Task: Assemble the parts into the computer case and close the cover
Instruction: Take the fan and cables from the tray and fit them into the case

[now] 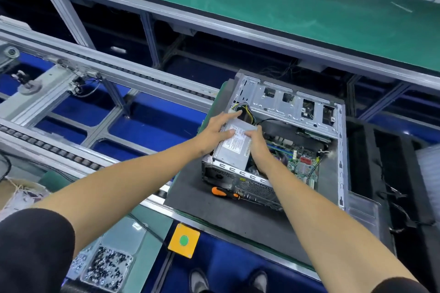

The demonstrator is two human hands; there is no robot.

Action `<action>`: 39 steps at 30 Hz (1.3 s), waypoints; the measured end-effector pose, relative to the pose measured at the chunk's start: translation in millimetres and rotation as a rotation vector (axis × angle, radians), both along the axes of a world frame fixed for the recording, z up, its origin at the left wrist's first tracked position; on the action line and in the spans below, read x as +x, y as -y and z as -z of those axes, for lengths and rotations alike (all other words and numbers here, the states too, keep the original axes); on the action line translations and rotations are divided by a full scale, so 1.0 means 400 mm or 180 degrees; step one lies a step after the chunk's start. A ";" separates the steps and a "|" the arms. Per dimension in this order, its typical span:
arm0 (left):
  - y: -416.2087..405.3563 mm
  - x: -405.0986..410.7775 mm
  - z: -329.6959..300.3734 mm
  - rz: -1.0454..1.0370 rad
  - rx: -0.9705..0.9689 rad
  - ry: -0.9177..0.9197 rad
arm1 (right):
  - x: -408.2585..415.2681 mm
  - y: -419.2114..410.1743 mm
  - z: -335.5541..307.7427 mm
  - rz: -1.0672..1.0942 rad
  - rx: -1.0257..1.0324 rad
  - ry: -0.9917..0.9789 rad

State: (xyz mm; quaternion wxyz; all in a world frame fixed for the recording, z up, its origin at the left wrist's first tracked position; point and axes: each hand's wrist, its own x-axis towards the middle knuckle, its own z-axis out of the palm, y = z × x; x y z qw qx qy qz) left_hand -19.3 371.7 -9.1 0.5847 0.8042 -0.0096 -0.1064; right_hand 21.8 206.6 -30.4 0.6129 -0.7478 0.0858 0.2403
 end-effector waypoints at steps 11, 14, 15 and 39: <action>0.000 0.010 -0.021 -0.0062 -0.0595 -0.0286 | 0.034 0.000 0.034 0.0403 0.0149 0.0248; 0.000 0.017 -0.016 -0.0179 -0.0914 -0.0483 | 0.039 -0.002 0.039 0.0396 0.0160 0.0227; 0.001 0.017 -0.015 -0.0227 -0.1067 -0.0520 | 0.040 -0.004 0.039 0.0395 0.0188 0.0207; 0.099 0.172 -0.178 0.3273 0.4297 0.0897 | 0.158 0.112 -0.041 0.0053 -0.1774 0.3052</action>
